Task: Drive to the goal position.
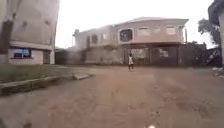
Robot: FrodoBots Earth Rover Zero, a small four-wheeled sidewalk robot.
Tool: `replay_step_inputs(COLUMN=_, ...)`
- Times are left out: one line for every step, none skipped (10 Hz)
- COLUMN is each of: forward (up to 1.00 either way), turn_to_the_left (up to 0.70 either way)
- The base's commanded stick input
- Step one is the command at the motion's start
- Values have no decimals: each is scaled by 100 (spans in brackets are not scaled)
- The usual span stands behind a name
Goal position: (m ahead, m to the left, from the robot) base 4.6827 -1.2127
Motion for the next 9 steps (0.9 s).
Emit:
replay_step_inputs(forward=70, turn_to_the_left=2)
replay_step_inputs(forward=70, turn_to_the_left=0)
replay_step_inputs(forward=70, turn_to_the_left=-3)
replay_step_inputs(forward=70, turn_to_the_left=-5)
replay_step_inputs(forward=70, turn_to_the_left=-8)
replay_step_inputs(forward=70, turn_to_the_left=-9)
replay_step_inputs(forward=70, turn_to_the_left=0)
replay_step_inputs(forward=70, turn_to_the_left=6)
replay_step_inputs(forward=70, turn_to_the_left=4)
